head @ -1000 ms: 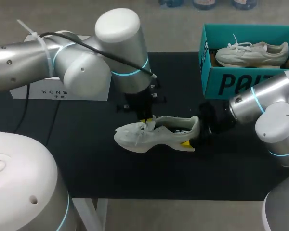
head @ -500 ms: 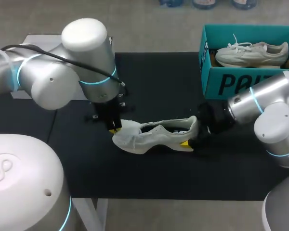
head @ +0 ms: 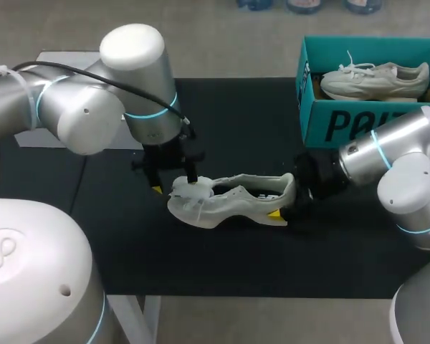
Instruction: Take the shoe out of the shoebox, open the shoe tongue, remove and reinsert the insole, then place the shoe into the shoebox
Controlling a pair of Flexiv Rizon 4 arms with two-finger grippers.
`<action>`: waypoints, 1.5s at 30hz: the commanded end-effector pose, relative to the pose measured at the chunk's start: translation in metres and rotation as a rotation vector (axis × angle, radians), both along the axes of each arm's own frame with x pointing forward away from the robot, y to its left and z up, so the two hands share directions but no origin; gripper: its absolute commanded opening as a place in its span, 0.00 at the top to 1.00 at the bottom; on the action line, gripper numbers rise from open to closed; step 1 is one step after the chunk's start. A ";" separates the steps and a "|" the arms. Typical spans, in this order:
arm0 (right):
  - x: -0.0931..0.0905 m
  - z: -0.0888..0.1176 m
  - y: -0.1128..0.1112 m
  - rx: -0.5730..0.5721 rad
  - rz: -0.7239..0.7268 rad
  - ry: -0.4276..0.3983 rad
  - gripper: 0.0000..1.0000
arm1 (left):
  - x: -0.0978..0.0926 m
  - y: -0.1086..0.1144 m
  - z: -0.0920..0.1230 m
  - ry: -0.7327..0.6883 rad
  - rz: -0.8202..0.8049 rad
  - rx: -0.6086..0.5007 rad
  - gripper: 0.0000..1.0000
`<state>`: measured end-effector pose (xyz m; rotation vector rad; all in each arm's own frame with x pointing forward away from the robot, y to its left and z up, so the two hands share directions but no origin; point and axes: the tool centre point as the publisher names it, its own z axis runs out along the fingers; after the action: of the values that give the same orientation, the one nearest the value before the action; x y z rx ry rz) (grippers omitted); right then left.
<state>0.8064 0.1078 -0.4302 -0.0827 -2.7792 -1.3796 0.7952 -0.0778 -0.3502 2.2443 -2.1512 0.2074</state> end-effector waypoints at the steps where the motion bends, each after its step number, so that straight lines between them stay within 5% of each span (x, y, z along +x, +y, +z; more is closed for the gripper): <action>1: 0.002 -0.006 0.000 -0.001 -0.001 0.000 1.00 | -0.013 -0.014 0.044 -0.237 -0.763 -0.036 0.00; 3: 0.002 -0.006 0.000 -0.001 -0.001 0.000 1.00 | -0.021 -0.026 0.056 -0.265 -1.156 0.097 0.00; 4: 0.002 -0.006 0.000 -0.001 -0.001 0.000 1.00 | -0.017 -0.026 0.059 -0.169 -1.176 0.145 0.00; 16: 0.002 -0.006 0.000 -0.001 -0.001 0.000 1.00 | -0.017 -0.026 0.059 -0.169 -1.176 0.145 0.00; 18: 0.002 -0.006 0.000 -0.001 -0.001 0.000 1.00 | -0.007 -0.035 0.062 -0.257 -1.276 0.172 0.00; 19: 0.002 -0.006 0.000 -0.001 -0.001 0.000 1.00 | 0.000 -0.039 0.063 -0.275 -1.306 0.181 0.13; 20: 0.002 -0.006 0.000 -0.001 -0.001 0.000 1.00 | 0.006 -0.042 0.065 -0.247 -1.361 0.205 1.00; 31: 0.002 -0.006 0.000 -0.001 -0.001 0.000 1.00 | 0.040 -0.066 0.078 -0.281 -1.886 0.287 1.00; 45: 0.002 -0.006 0.000 -0.001 -0.001 0.000 1.00 | 0.041 -0.122 0.061 -0.358 -1.977 0.233 1.00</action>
<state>0.8064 0.1076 -0.4302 -0.0825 -2.7791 -1.3796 0.8320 -0.1868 -0.2824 0.1749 -3.3003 0.2261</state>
